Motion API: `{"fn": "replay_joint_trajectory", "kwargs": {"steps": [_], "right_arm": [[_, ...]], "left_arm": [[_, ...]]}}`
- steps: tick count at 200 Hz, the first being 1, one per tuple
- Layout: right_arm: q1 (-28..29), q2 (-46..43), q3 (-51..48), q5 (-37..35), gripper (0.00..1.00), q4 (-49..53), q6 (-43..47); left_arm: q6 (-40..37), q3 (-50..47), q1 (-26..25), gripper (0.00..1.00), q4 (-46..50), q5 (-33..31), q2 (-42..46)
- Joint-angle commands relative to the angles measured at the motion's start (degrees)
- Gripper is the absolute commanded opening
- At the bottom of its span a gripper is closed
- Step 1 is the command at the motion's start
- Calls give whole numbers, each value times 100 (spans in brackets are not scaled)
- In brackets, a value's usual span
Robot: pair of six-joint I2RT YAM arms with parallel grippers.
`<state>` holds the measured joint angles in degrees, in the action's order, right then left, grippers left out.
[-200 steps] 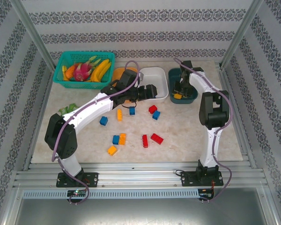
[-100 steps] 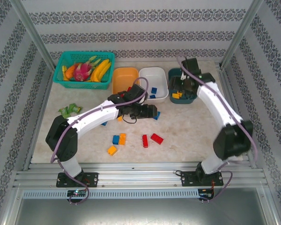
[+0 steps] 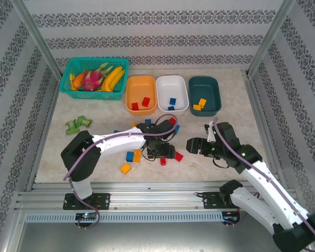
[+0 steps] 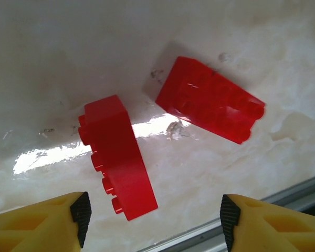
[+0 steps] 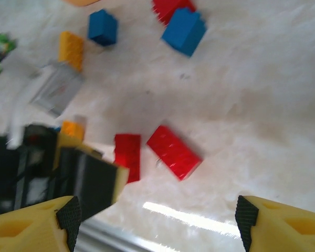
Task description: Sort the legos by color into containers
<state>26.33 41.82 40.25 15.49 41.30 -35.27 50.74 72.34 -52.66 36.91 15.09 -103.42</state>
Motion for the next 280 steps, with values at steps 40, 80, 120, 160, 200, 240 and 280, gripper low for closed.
{"fn": "replay_joint_trajectory", "kwargs": {"steps": [40, 80, 120, 160, 200, 240, 280], "right_arm": [[127, -537, -312, 492, 79, -107, -517], [136, -366, -211, 529, 78, -173, -408], [135, -266, -15, 554, 77, -192, -316], [136, 87, 387, 502, 77, -403, -307], [136, 788, 845, 533, 80, -1215, -496], [157, 1708, 997, 674, 83, -2989, -1295], [165, 2765, 1745, 802, 84, -3245, -1382]], "left_arm": [[419, -38, -73, 60, 23, -376, -351], [358, 119, -103, 41, 143, -549, -629], [207, 259, -96, 29, 571, -1150, -293], [-171, 725, 391, 27, 1195, -1640, 447], [-1012, 1415, 1594, 27, 1181, -1388, 636], [-2090, 2580, 2538, 27, 952, -809, -161], [-2760, 3986, 3051, 27, 958, -226, -1498]]}}
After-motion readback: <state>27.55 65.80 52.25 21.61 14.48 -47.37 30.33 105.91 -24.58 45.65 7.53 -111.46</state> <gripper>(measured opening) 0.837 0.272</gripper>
